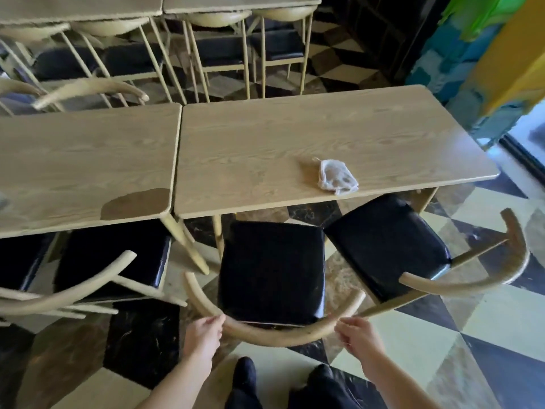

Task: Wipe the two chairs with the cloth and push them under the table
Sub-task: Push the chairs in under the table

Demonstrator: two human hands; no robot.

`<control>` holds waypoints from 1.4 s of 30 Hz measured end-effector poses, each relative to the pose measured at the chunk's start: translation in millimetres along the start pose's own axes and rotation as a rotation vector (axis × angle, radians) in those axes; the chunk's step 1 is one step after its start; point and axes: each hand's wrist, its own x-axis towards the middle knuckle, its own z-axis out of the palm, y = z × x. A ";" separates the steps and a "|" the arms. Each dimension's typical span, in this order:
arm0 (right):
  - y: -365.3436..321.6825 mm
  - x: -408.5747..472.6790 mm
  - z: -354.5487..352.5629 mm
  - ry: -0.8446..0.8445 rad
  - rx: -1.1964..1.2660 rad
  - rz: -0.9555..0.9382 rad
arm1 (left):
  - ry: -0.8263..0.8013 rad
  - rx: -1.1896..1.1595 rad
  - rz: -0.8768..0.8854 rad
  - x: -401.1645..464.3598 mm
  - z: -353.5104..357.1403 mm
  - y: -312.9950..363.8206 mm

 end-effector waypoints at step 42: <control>-87.7 150.1 16.0 0.178 0.090 0.382 | 0.092 -0.250 -0.523 162.7 24.6 60.7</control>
